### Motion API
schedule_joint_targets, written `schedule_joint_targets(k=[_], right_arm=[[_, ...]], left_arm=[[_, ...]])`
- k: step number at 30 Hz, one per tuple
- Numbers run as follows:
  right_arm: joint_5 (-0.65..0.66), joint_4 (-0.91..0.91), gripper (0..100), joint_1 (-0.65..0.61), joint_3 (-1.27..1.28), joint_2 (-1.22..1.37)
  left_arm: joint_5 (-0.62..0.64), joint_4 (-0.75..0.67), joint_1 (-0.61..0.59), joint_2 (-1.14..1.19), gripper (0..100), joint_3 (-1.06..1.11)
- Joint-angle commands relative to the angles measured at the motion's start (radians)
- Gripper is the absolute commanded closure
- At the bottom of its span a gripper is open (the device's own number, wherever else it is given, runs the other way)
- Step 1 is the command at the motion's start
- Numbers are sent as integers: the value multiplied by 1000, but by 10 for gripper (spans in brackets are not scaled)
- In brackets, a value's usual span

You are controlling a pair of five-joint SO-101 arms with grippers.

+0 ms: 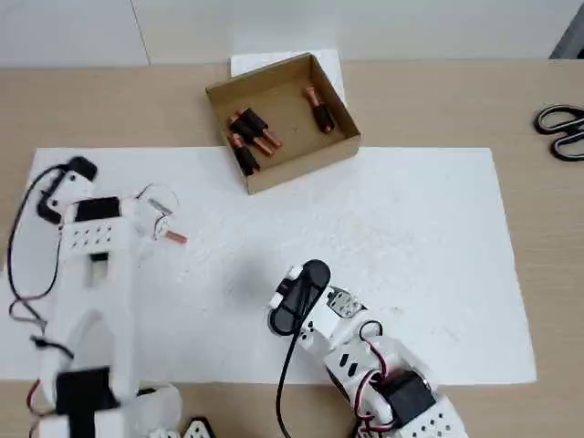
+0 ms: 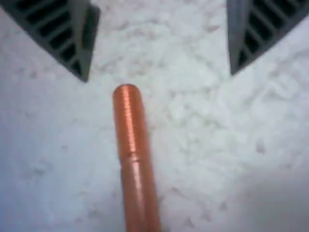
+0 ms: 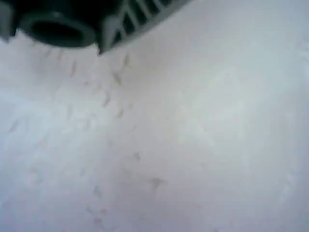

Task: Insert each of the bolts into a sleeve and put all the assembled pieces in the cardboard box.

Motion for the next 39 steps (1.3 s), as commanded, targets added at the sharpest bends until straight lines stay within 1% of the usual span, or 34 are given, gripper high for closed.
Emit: schedule_joint_targets(k=[1, 5, 14, 25, 34, 39], right_arm=[[8, 2, 991, -5, 6, -12], [8, 2, 991, -5, 6, -12], [8, 2, 991, -5, 6, -12], [8, 2, 991, -5, 6, -12], [8, 2, 991, -5, 6, -12], [8, 2, 991, -5, 6, -12]], left_arm=[[-8, 84, -8, 72, 817, -163], [-8, 150, -8, 158, 817, -286], [-6, 137, -14, 318, 818, -374], [-8, 133, -17, 470, 818, -544], [-8, 138, -81, 563, 818, -575], [-11, 137, -80, 566, 820, -575]])
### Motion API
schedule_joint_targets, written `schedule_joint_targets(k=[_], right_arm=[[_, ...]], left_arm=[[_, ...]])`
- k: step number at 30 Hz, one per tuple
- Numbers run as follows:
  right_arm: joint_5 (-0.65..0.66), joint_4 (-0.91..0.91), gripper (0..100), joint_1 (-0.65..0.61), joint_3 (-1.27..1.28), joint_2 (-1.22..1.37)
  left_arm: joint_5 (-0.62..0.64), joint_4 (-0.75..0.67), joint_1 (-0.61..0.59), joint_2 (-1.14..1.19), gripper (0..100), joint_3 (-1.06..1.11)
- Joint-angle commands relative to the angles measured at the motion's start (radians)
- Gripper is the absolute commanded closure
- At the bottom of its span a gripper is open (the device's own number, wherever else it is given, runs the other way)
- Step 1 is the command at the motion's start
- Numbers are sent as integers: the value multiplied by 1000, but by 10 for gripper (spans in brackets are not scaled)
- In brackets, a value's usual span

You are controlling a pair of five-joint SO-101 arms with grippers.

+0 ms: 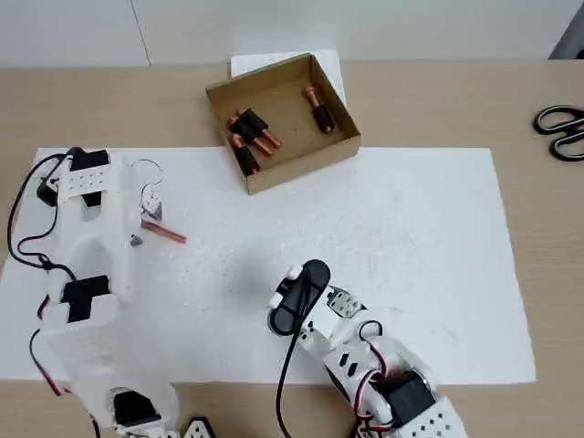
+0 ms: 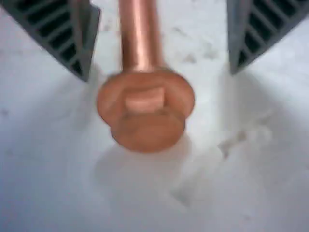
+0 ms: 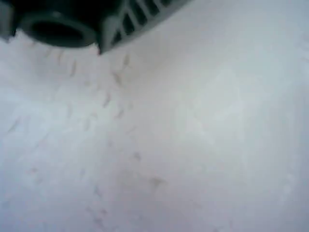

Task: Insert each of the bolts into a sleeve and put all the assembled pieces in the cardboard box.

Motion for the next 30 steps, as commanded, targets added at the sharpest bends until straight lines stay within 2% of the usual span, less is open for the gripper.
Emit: schedule_joint_targets(k=[1, 6, 15, 18, 21, 22, 25, 30], right_arm=[[8, 2, 991, -5, 6, -12], [8, 2, 991, -4, 6, -12], [8, 2, 991, -4, 6, -12], [8, 2, 991, -4, 6, -12], [8, 2, 991, -4, 6, -12], [8, 2, 991, -4, 6, -12], [8, 1, 991, -4, 6, -12], [6, 1, 991, -7, 6, -12]], left_arm=[[-2, -3, 0, -8, 829, -42], [-2, -3, 0, 5, 992, -39], [2, 66, 26, 247, 994, -71], [-2, 166, 69, 247, 994, -186], [-2, 376, 138, 247, 994, -400], [-3, 408, 161, 247, 994, -464], [-20, 399, 206, 187, 994, -518], [-23, 399, 275, -58, 994, -519]])
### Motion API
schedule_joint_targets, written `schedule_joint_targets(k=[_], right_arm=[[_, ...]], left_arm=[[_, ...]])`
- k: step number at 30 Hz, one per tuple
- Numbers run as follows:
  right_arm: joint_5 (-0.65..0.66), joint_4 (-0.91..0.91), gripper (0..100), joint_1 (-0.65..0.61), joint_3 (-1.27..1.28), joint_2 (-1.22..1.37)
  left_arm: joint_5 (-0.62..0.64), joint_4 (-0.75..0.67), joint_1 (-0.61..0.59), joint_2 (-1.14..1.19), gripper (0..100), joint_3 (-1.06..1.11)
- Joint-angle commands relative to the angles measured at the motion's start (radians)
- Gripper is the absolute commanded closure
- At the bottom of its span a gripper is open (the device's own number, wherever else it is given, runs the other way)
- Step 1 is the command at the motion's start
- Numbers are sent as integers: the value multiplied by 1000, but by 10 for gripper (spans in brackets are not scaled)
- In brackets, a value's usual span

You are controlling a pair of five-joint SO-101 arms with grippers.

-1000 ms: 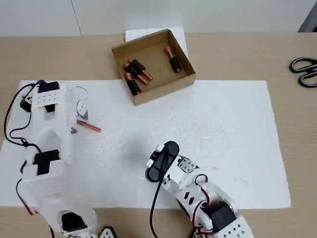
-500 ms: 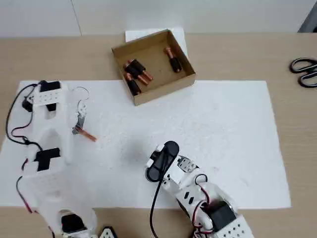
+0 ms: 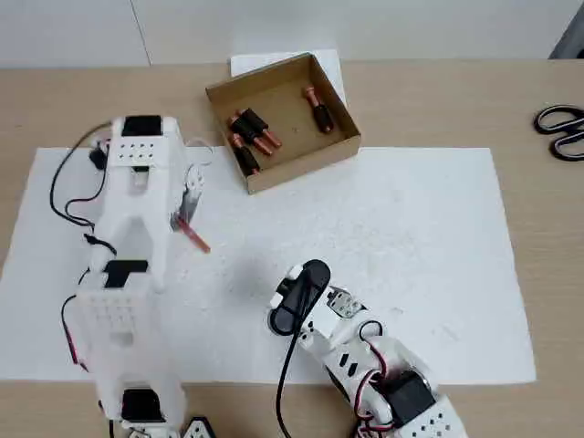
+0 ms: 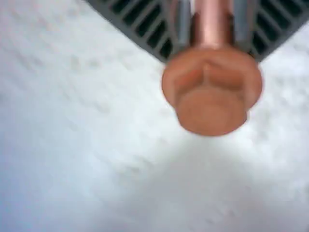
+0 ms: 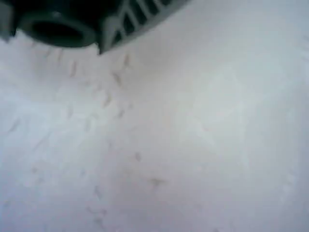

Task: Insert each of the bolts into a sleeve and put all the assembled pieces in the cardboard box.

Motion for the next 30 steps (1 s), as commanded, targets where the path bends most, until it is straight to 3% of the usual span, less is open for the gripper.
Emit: schedule_joint_targets(k=[1, 10, 20, 27, 30], right_arm=[[6, 1, 991, -7, 6, -12], [6, 2, 991, -7, 6, -12], [5, -5, 994, -39, -18, -13], [2, 4, 991, -38, -295, -13], [-28, -2, 991, -38, -436, -13]], left_arm=[[-11, 28, 63, -236, 994, -58], [-91, 26, 175, -715, 994, 188], [-84, 23, 172, -1243, 994, 510], [-89, 9, 157, -1521, 994, 799], [-107, -63, 158, -1623, 994, 858]])
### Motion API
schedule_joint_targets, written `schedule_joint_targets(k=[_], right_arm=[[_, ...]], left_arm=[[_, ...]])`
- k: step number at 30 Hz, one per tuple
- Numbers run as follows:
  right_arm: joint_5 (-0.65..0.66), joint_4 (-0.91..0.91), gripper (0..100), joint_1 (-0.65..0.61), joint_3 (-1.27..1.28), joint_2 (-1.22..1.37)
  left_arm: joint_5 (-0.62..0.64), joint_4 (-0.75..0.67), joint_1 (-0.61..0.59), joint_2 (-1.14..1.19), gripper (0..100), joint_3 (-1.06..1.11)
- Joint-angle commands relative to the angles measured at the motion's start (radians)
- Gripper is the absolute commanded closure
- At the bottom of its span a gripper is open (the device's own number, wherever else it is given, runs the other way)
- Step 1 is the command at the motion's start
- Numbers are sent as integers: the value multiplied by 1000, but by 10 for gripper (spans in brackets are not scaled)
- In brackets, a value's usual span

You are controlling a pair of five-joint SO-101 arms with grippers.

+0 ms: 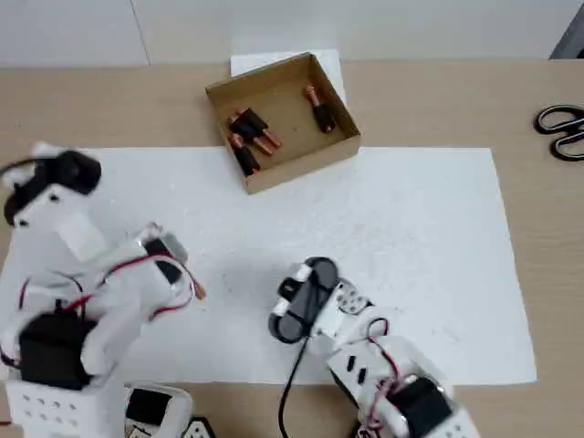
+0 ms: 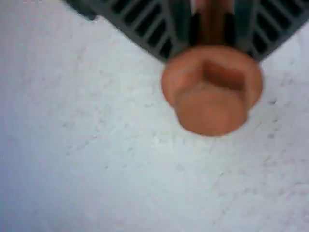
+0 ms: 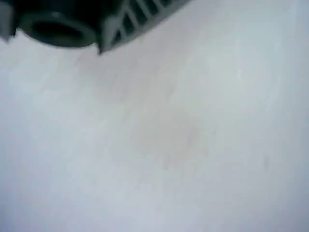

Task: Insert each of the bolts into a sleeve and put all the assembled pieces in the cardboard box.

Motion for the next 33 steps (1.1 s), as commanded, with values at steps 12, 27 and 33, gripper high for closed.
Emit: schedule_joint_targets(k=[12, 27, 33], right_arm=[[-160, -527, 991, 67, 212, -13], [-161, -604, 991, 59, 278, 1], [-167, -437, 991, 59, 278, -8]], left_arm=[[-204, -651, 2, -210, 994, 232], [-299, -1037, 279, -110, 994, 298], [-342, -1114, 281, -153, 994, 410]])
